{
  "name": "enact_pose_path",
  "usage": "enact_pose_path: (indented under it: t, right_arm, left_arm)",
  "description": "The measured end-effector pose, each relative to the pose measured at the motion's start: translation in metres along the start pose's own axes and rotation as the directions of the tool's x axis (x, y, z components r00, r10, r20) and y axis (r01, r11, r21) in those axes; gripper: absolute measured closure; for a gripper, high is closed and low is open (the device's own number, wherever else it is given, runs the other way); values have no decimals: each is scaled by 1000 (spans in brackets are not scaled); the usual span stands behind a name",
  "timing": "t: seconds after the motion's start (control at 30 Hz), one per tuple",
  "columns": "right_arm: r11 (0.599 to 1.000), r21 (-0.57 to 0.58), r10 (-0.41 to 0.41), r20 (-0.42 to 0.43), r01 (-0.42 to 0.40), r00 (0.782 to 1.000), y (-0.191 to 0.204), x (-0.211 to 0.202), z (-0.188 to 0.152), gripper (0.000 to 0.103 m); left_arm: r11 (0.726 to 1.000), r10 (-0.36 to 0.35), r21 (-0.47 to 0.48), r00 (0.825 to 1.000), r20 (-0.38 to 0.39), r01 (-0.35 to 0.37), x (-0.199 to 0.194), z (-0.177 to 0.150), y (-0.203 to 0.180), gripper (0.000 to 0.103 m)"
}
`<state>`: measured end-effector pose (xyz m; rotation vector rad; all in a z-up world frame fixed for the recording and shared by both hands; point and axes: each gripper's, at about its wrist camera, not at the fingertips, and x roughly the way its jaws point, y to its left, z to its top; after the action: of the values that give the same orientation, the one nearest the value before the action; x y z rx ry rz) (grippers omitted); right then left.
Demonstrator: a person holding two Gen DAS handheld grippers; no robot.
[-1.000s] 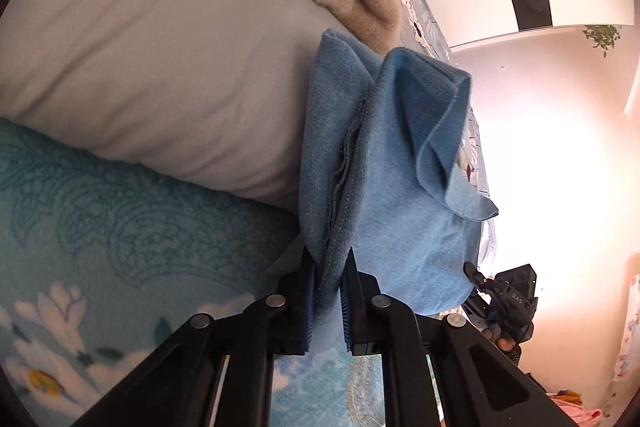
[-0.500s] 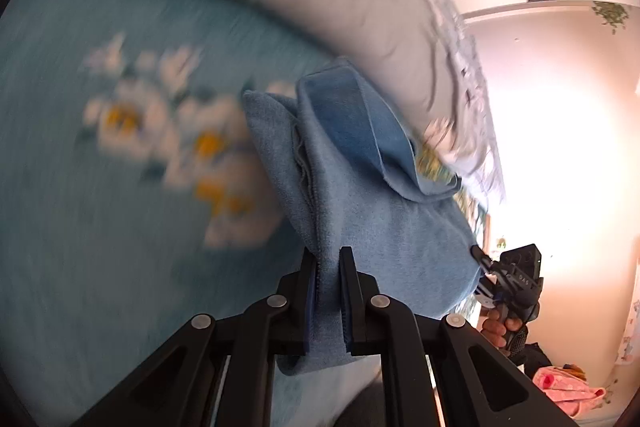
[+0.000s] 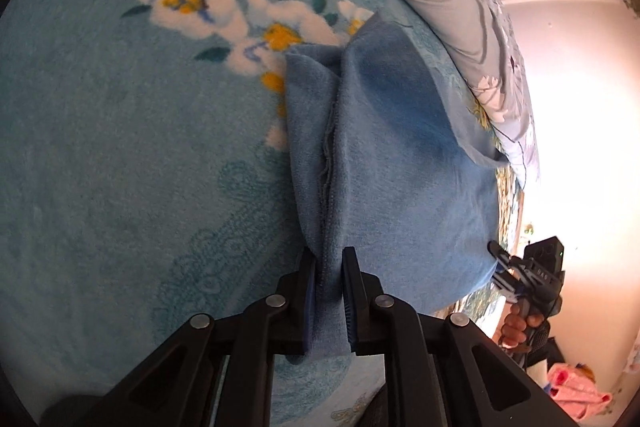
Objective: Fold clothes
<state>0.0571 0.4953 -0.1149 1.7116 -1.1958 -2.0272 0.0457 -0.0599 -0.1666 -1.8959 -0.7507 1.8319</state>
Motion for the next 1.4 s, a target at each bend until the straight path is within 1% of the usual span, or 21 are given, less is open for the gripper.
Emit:
enact_pose_path:
  t: [0.1, 0.17, 0.2, 0.33, 0.4, 0.53, 0.57, 0.6, 0.67, 0.7, 0.8, 0.9, 0.93, 0.97, 1.0, 1.03, 1.1, 1.17, 1.23, 1.3, 1.4]
  right_arm:
    - [997, -41, -61, 36, 62, 997, 4, -11, 7, 84]
    - [994, -60, -88, 71, 92, 994, 8, -15, 17, 84]
    - [992, -71, -98, 90, 105, 991, 10, -16, 23, 84]
    - [985, -111, -118, 142, 134, 983, 26, -7, 52, 83]
    - [980, -135, -126, 150, 146, 981, 35, 2, 67, 83]
    - [964, -191, -162, 129, 184, 978, 46, 20, 88, 82]
    - [962, -196, -170, 124, 192, 978, 47, 24, 90, 82]
    - [960, -200, -177, 118, 198, 977, 47, 28, 93, 82]
    - [961, -196, -178, 101, 195, 979, 44, 35, 97, 82]
    - [962, -194, -176, 96, 192, 980, 43, 38, 97, 82]
    - [968, -183, -158, 89, 172, 984, 41, 44, 99, 82]
    - [978, -166, -115, 95, 130, 989, 40, 44, 100, 82]
    - [980, -161, -101, 100, 117, 990, 40, 44, 100, 82]
    - [981, -158, -99, 99, 114, 990, 40, 43, 100, 85]
    - [981, -164, -93, 97, 109, 991, 42, 43, 100, 95]
    - [980, -170, -89, 95, 104, 991, 44, 43, 99, 97]
    - [980, -181, -66, 101, 84, 993, 48, 41, 98, 100]
    - [982, -175, -44, 138, 68, 989, 49, 33, 99, 100]
    - [986, -154, -38, 159, 63, 986, 46, 29, 101, 100]
    - [988, -132, -59, 148, 79, 987, 41, 35, 102, 100]
    - [988, -97, -104, 123, 116, 987, 31, 48, 102, 100]
  left_arm:
    - [999, 31, 11, 998, 59, -32, -18, 21, 5, 79]
    - [999, 38, 16, 992, 121, -40, -32, 34, 10, 78]
    - [999, 47, 19, 988, 149, -51, -37, 48, 6, 77]
    - [997, 61, 32, 979, 196, -69, -32, 89, -7, 71]
    - [994, 79, 61, 979, 190, -92, -28, 108, -10, 69]
    - [984, 81, 141, 984, 158, -104, -15, 131, -31, 66]
    - [982, 74, 159, 986, 148, -98, -12, 132, -32, 65]
    - [981, 72, 170, 987, 142, -96, -2, 128, -43, 63]
    - [979, 78, 180, 988, 135, -101, 4, 127, -43, 62]
    - [979, 76, 178, 988, 134, -100, 8, 123, -64, 62]
    - [982, 55, 171, 988, 141, -79, 3, 118, -68, 62]
    - [981, 44, 181, 986, 163, -73, 0, 120, -69, 65]
    - [981, 37, 184, 985, 171, -69, 0, 120, -70, 70]
    - [980, 28, 188, 984, 177, -61, 0, 119, -71, 76]
    - [979, 24, 194, 982, 185, -60, 0, 119, -72, 91]
    - [978, 26, 200, 980, 196, -66, 0, 119, -74, 96]
    - [975, 2, 217, 976, 217, -51, -8, 115, -76, 98]
    - [976, -9, 214, 971, 240, -43, -7, 116, -78, 98]
    - [979, -1, 197, 972, 234, -47, 0, 121, -76, 98]
    - [980, 27, 185, 977, 214, -68, 10, 125, -72, 98]
    - [986, 49, 146, 982, 183, -76, 21, 130, -64, 98]
